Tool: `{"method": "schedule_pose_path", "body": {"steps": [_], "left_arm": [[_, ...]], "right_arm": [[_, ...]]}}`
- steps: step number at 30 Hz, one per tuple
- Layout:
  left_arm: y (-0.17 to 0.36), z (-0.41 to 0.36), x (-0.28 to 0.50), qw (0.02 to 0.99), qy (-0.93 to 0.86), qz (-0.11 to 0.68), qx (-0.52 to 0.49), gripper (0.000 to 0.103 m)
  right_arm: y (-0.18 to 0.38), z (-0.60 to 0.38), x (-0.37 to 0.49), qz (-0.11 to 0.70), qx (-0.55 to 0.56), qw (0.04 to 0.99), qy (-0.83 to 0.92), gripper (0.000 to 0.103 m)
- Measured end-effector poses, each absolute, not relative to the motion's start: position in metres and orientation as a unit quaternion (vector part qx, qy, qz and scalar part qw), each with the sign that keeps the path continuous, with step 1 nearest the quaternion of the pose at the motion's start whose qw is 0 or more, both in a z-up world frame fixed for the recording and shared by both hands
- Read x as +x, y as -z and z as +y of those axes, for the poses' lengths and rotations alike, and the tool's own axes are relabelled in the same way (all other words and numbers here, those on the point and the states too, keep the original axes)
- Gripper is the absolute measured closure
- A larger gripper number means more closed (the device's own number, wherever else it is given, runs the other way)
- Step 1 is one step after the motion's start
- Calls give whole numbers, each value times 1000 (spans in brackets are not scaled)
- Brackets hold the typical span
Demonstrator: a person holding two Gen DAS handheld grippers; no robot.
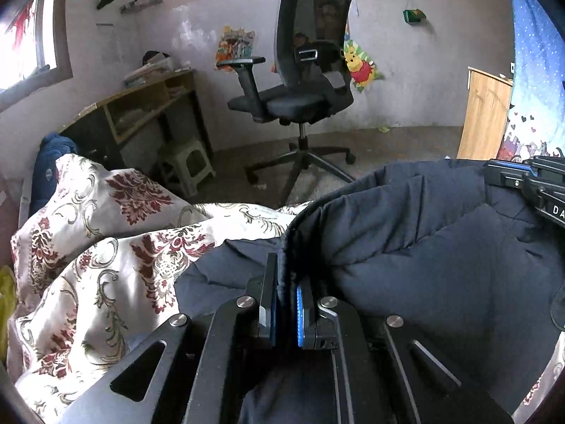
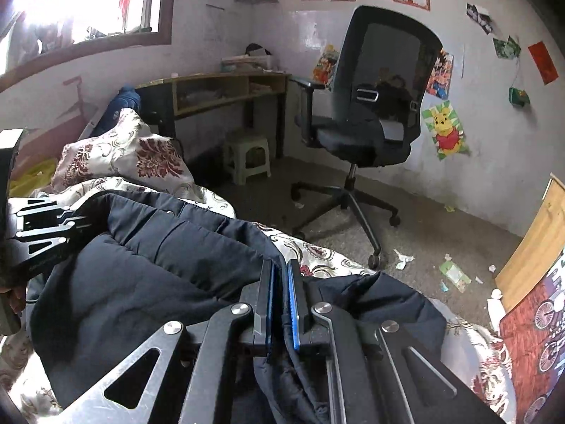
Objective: Fold large clothes
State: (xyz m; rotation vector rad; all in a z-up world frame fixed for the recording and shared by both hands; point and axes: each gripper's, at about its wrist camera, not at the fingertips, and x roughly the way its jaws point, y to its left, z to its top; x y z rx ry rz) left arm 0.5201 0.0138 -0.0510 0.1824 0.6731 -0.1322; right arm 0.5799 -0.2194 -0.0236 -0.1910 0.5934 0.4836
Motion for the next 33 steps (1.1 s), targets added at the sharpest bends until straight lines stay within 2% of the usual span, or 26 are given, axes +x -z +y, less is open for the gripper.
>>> {"method": "schedule_pose_path", "body": {"steps": [16, 19, 25, 28, 29, 32, 33], "left_arm": [[60, 15, 533, 932, 67, 348, 75, 97], [59, 16, 534, 931, 66, 352, 68, 97], [55, 17, 533, 930, 62, 359, 53, 94], [52, 17, 532, 933, 56, 352, 45, 83], [50, 18, 531, 935, 54, 348, 40, 76], [43, 18, 527, 941, 47, 335, 30, 45], [40, 18, 524, 945, 43, 324, 27, 38]], "right_arm": [[36, -219, 592, 291, -97, 923, -232, 92], [35, -220, 594, 288, -100, 925, -227, 88], [31, -226, 591, 281, -96, 931, -213, 71], [28, -227, 588, 275, -100, 934, -207, 60], [27, -228, 586, 272, -102, 935, -205, 53], [24, -227, 581, 261, -112, 938, -198, 41], [23, -227, 579, 257, -115, 939, -196, 35]]}}
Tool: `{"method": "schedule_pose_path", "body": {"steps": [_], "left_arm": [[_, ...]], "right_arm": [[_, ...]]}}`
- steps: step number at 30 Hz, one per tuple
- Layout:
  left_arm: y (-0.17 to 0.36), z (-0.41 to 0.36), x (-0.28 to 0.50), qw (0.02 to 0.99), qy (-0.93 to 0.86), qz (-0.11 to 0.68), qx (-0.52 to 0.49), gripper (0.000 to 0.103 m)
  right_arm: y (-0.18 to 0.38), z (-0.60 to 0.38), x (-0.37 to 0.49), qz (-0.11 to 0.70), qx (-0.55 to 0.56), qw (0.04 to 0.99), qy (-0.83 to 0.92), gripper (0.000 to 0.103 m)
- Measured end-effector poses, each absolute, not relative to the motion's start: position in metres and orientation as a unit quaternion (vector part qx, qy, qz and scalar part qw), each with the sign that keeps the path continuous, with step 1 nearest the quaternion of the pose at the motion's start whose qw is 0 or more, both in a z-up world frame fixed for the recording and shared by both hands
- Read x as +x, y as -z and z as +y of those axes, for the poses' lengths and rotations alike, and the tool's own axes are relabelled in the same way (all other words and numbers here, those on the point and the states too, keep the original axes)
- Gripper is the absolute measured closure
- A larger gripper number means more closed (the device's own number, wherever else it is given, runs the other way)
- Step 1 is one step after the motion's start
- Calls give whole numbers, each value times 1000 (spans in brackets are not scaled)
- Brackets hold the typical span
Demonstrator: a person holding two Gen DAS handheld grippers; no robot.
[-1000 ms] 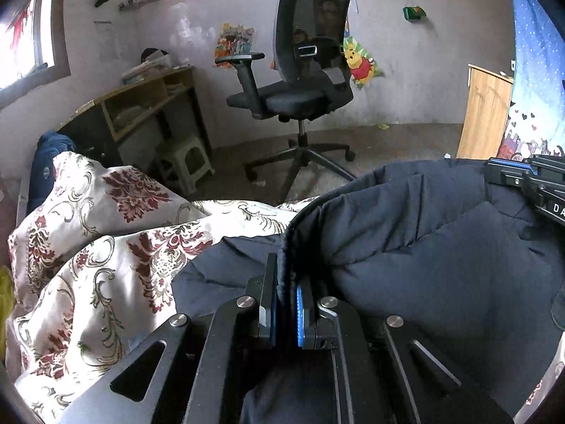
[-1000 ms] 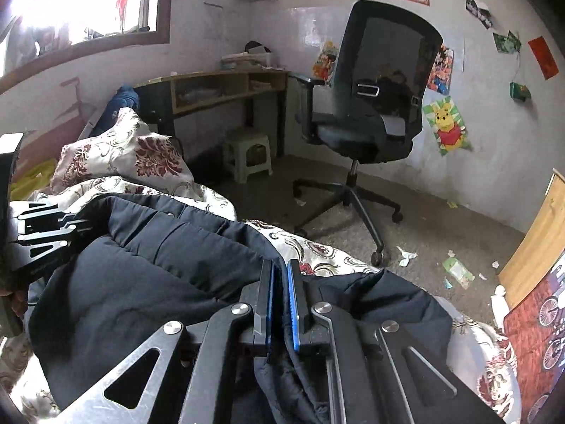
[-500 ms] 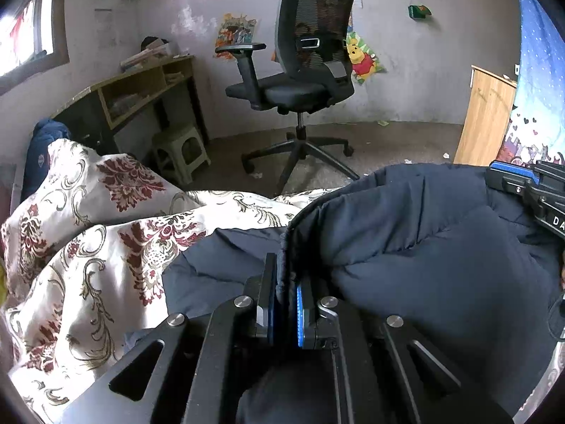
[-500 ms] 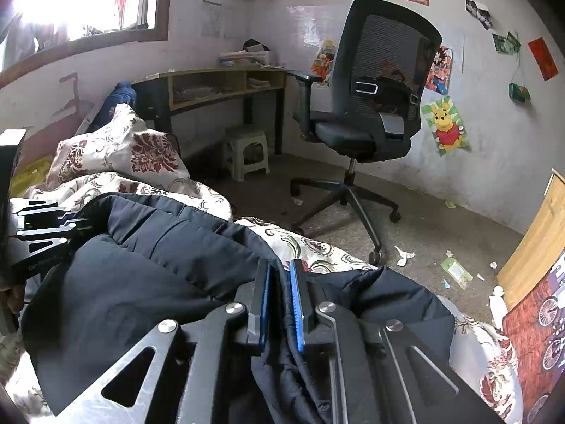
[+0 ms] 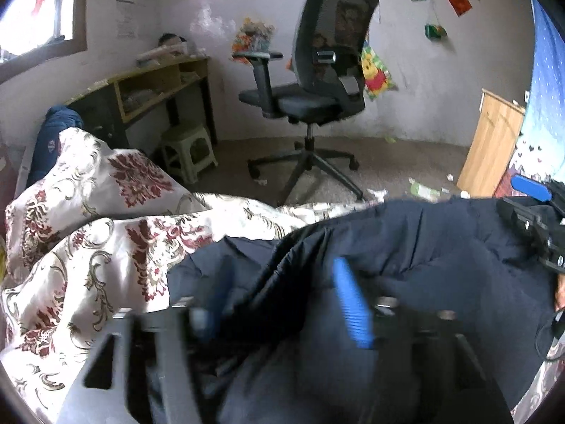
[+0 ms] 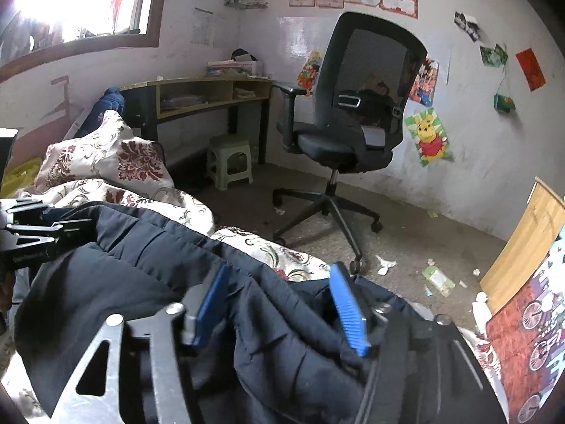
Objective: Fold large clothes
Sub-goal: 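Lower the fold onto the jacket and open both grippers, then move both open grippers onto the folded jacket's edge and close them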
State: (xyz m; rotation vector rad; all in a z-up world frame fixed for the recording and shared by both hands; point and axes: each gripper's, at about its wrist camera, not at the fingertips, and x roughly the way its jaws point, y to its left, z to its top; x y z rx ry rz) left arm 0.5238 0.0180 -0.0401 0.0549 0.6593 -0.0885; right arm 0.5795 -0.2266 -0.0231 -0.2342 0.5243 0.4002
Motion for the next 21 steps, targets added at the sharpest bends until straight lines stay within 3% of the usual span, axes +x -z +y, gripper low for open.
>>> {"method": "schedule_pose_path", "body": {"steps": [3, 6, 13, 17, 21], "left_arm": [[32, 18, 518, 951, 39, 306, 21, 28], [26, 19, 512, 955, 33, 295, 16, 26], [10, 18, 487, 966, 47, 253, 18, 25], [5, 18, 465, 972, 66, 225, 17, 17], [9, 18, 439, 972, 90, 214, 36, 15]], "right_arm": [[18, -227, 574, 244, -119, 944, -190, 22], [14, -230, 571, 236, -116, 947, -182, 12], [6, -240, 559, 226, -95, 954, -176, 9], [4, -252, 547, 217, -68, 956, -185, 5], [9, -260, 532, 230, -37, 946, -224, 2]]}}
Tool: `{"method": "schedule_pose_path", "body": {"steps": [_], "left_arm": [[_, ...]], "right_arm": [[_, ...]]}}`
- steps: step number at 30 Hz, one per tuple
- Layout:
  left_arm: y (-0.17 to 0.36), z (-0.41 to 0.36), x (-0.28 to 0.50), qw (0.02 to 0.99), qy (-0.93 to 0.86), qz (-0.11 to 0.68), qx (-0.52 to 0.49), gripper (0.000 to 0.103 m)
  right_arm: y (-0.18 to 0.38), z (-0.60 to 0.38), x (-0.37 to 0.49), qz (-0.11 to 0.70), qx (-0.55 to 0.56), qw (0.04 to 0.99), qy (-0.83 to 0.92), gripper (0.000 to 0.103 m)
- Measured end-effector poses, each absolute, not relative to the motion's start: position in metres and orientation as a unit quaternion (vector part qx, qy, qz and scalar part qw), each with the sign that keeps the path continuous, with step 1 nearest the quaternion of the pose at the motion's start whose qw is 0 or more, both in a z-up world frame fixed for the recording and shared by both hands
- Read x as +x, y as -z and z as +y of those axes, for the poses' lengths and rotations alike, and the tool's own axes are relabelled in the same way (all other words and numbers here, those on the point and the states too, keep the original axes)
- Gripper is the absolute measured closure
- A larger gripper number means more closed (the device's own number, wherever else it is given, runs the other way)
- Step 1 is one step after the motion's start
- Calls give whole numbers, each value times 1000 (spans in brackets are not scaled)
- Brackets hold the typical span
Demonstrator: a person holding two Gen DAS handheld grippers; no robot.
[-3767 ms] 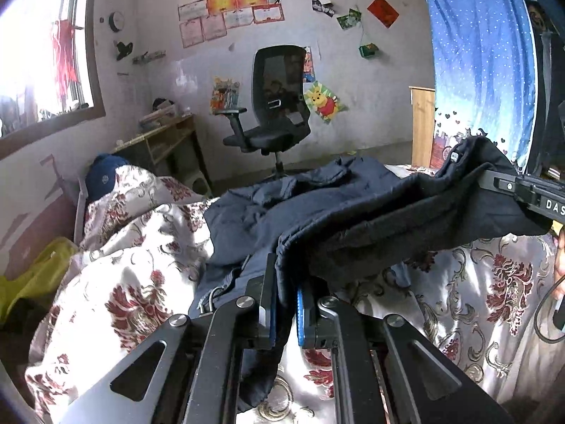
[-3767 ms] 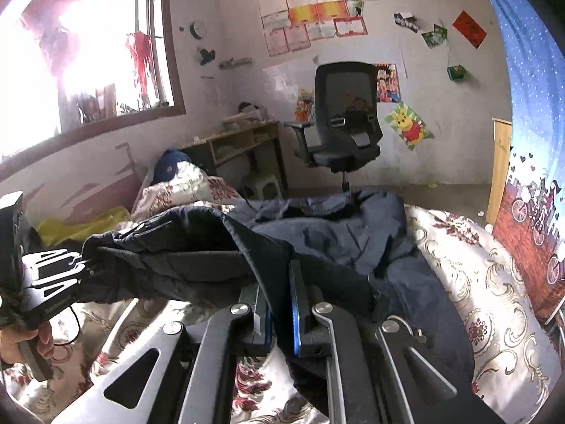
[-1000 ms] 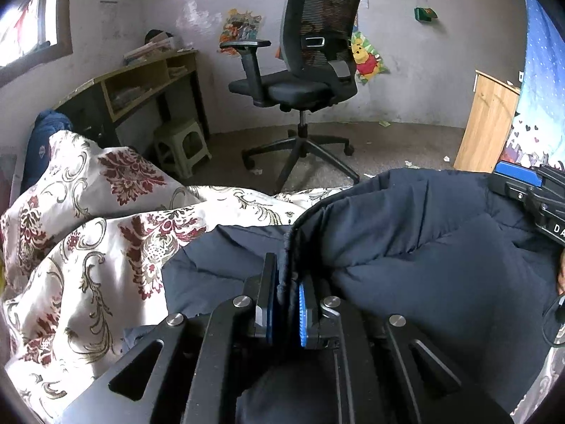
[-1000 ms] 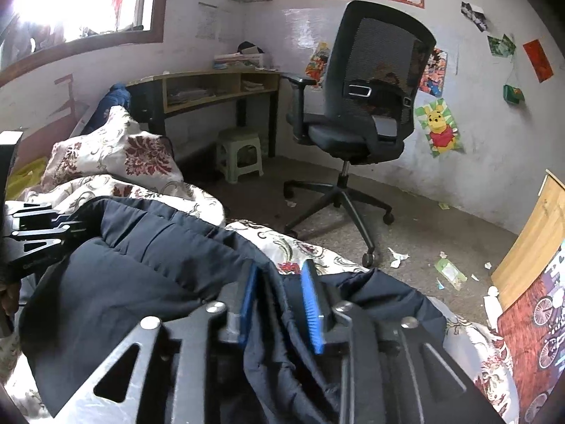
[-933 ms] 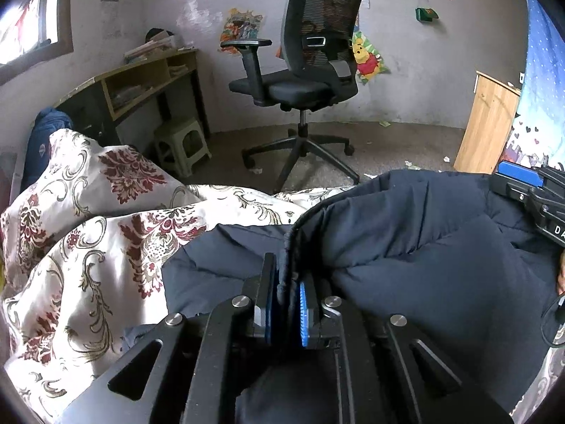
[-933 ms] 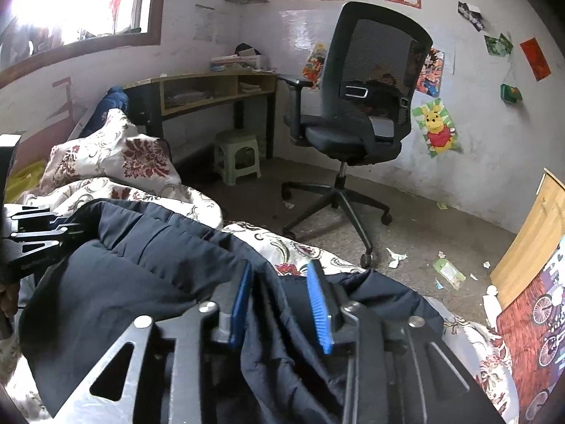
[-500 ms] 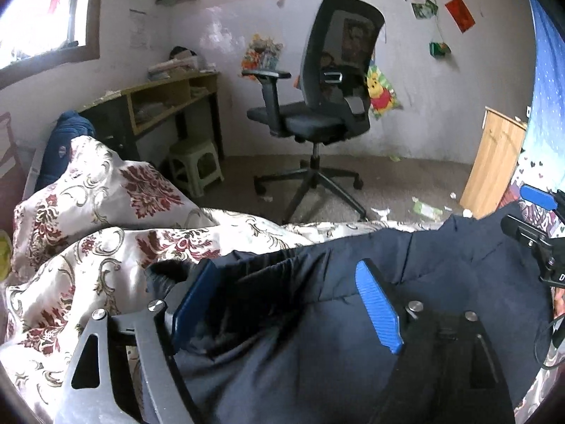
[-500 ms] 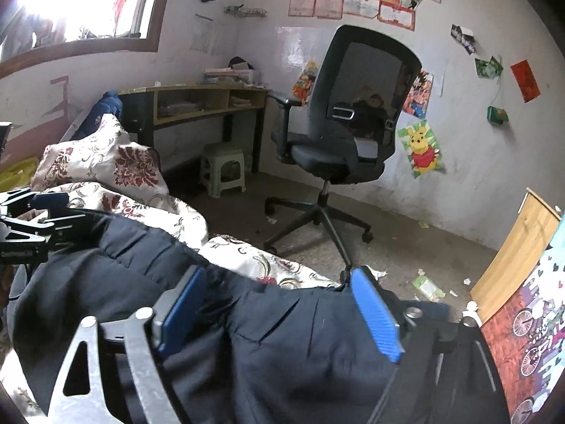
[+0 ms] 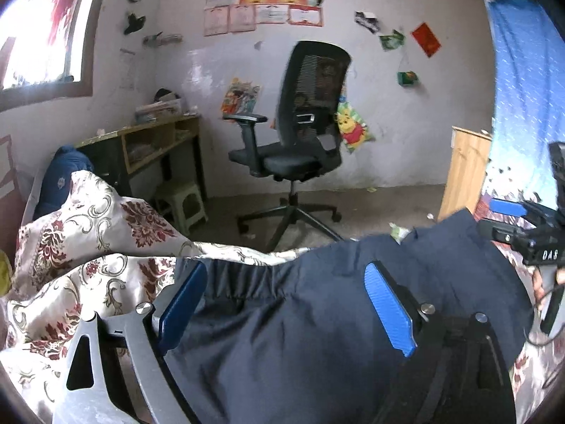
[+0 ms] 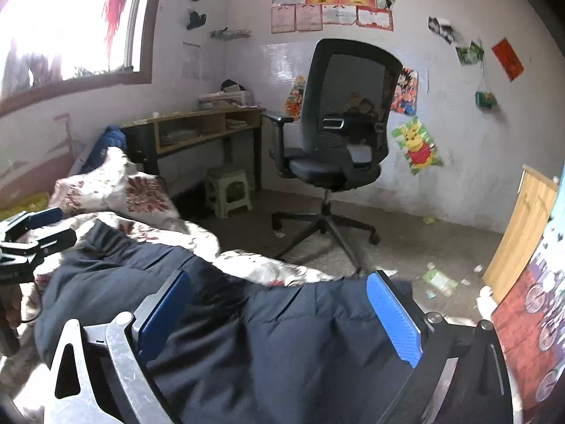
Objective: Fold large clothes
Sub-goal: 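Move both open grippers onto the folded jacket's edge and close them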
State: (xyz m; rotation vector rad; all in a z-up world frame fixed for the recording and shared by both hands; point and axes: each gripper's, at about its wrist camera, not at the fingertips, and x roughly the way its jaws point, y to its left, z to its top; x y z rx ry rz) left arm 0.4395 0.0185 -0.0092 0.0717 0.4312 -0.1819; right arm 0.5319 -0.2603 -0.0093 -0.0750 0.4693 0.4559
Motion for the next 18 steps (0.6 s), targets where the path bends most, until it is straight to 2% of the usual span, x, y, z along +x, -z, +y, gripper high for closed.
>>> {"method": "schedule_pose_path", "body": {"steps": [8, 18], "left_arm": [[47, 6, 440, 946, 132, 290, 67, 15], [68, 17, 483, 936, 91, 339, 23, 13]], "right_arm": [[45, -253, 518, 292, -48, 918, -264, 2], [74, -257, 551, 348, -53, 911, -214, 2]]}}
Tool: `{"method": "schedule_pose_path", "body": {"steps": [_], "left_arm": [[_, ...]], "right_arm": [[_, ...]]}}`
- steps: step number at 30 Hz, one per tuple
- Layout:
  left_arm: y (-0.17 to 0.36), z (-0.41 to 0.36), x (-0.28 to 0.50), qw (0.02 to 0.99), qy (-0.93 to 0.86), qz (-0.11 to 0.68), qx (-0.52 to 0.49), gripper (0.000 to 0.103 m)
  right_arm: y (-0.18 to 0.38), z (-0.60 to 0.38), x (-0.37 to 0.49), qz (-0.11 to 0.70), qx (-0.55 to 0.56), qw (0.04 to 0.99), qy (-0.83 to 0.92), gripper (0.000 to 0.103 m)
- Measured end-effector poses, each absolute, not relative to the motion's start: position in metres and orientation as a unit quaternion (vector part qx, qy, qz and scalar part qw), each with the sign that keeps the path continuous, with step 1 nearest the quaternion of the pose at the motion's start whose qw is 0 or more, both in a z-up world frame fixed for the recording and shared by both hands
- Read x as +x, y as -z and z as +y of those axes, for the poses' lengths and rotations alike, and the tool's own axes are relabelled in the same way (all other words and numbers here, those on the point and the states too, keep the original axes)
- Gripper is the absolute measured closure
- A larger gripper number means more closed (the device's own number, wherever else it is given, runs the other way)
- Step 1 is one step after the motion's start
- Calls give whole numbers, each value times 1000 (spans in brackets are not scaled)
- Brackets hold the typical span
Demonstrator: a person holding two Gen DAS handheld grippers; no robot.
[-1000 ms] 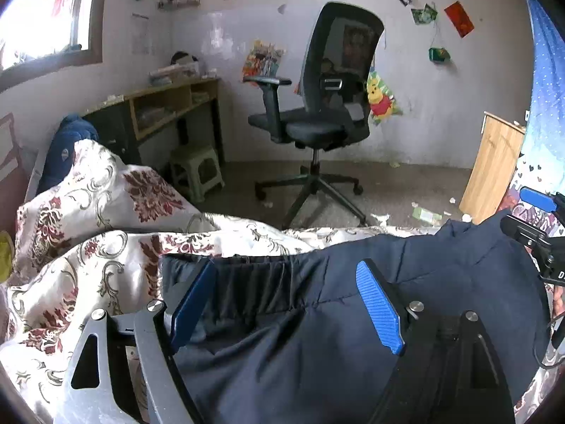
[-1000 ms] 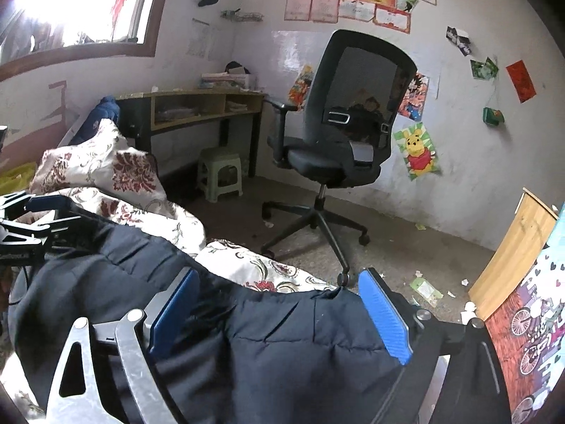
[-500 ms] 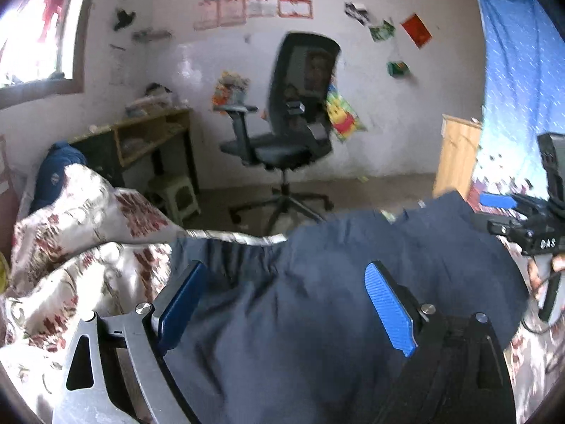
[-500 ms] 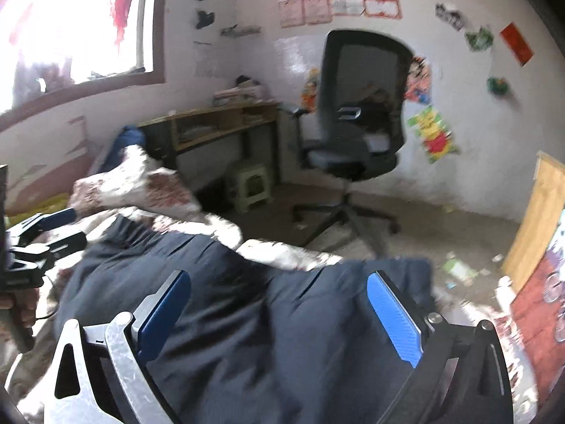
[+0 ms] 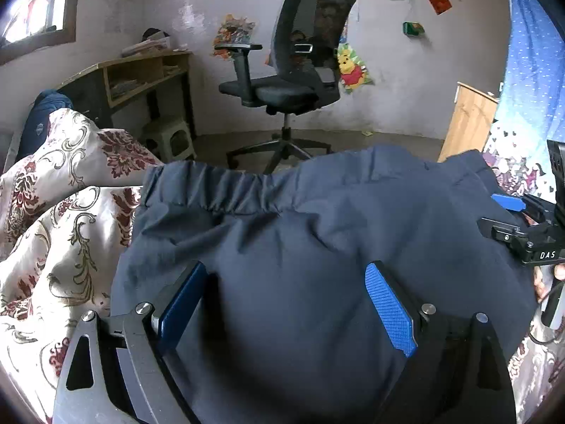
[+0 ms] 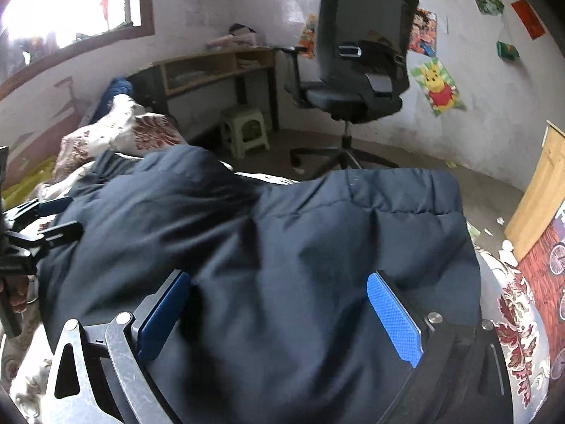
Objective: Fold large clothes
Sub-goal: 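Move both open grippers onto the folded jacket's edge and close them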
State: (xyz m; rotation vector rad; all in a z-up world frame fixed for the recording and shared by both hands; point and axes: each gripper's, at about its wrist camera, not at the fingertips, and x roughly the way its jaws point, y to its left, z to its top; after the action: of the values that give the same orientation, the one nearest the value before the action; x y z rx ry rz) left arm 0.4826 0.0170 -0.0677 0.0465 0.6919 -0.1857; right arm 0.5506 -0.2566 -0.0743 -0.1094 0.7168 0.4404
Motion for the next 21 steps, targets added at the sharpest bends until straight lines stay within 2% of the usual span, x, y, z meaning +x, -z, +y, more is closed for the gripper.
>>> {"method": "schedule_pose_path", "body": {"steps": [3, 21], "left_arm": [[70, 18, 490, 937, 75, 341, 29, 8], [88, 29, 522, 935, 46, 351, -2, 2]], "right_arm": [[80, -261, 564, 359, -50, 911, -195, 2], [106, -268, 605, 386, -32, 904, -180, 0]]}}
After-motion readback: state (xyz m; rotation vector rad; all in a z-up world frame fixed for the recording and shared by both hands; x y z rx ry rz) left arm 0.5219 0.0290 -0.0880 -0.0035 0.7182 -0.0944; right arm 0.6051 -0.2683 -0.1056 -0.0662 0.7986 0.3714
